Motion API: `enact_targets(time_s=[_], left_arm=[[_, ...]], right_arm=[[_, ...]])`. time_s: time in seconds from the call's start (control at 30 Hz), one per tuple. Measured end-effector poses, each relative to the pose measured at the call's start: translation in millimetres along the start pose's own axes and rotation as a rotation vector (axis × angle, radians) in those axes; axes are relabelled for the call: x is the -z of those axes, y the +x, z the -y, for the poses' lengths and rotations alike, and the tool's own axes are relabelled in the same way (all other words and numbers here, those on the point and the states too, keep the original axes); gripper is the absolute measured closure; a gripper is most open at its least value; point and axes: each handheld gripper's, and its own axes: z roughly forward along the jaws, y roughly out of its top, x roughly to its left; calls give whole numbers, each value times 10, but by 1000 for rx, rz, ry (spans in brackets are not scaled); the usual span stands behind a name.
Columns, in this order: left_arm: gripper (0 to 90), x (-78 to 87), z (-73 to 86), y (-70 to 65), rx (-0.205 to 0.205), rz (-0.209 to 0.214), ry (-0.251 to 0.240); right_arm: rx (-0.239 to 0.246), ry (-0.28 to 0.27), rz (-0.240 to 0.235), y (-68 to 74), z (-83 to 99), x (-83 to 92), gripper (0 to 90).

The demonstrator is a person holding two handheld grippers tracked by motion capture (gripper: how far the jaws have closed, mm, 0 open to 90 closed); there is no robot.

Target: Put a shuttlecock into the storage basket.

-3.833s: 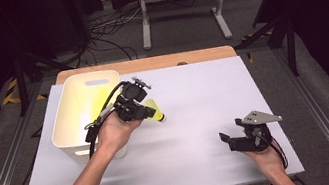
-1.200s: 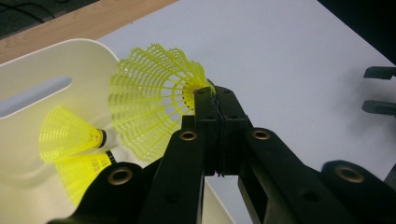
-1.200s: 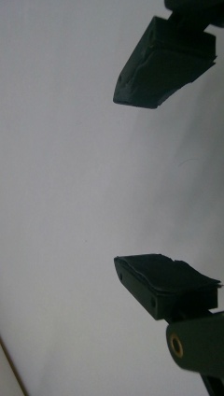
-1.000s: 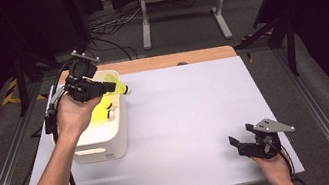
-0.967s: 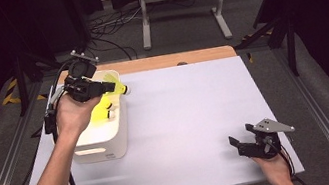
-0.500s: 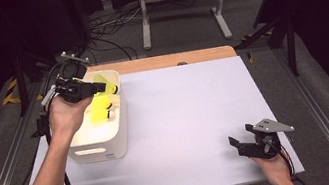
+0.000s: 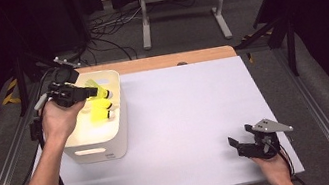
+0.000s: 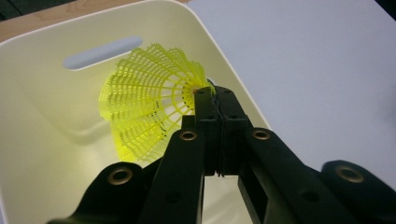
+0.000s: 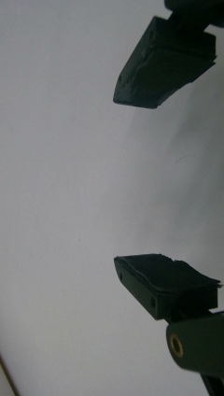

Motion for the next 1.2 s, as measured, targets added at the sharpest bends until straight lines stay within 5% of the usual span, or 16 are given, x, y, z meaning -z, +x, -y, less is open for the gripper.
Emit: enact_targets(time_s=[0.33, 1.2], left_arm=[[892, -179, 105, 56, 5, -29, 72], [888, -526, 227, 58, 12, -19, 185]], right_arm=[[-1, 1, -5, -3, 1, -3, 182], [-3, 5, -10, 2, 2, -3, 181]])
